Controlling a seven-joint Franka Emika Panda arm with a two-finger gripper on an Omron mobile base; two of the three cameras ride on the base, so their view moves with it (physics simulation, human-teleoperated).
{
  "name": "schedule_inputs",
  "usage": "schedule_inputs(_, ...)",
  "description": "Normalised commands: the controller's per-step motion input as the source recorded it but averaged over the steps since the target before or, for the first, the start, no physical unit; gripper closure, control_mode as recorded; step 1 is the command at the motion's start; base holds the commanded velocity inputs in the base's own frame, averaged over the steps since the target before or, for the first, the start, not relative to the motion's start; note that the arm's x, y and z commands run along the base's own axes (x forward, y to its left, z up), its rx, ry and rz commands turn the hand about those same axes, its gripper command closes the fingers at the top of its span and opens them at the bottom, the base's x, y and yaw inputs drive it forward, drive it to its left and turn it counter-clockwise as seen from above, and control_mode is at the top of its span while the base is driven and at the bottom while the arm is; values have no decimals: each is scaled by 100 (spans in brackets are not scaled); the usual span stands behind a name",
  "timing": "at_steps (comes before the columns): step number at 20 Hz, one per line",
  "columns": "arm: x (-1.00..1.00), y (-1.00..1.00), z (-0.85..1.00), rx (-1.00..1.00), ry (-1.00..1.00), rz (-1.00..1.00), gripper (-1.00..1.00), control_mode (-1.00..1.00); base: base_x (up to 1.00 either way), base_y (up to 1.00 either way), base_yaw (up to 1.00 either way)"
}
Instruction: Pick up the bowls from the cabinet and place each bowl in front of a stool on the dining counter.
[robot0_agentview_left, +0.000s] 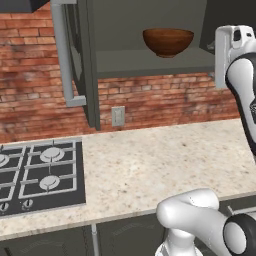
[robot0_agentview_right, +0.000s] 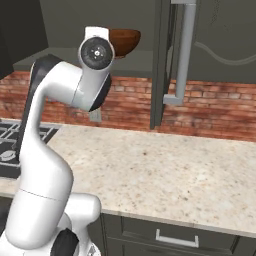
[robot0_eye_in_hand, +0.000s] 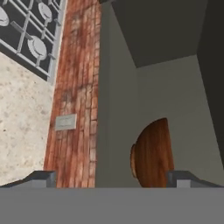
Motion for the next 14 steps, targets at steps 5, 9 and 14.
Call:
schedule_inputs(5,29,-11,0,1,-4,2,-100,-100,0,0,0)
schedule_inputs(9,24,-6,7,0,-19,0,-100,-100,0,0,0)
schedule_inputs(14,22,0,12,0,-7,0,-100,-100,0,0,0)
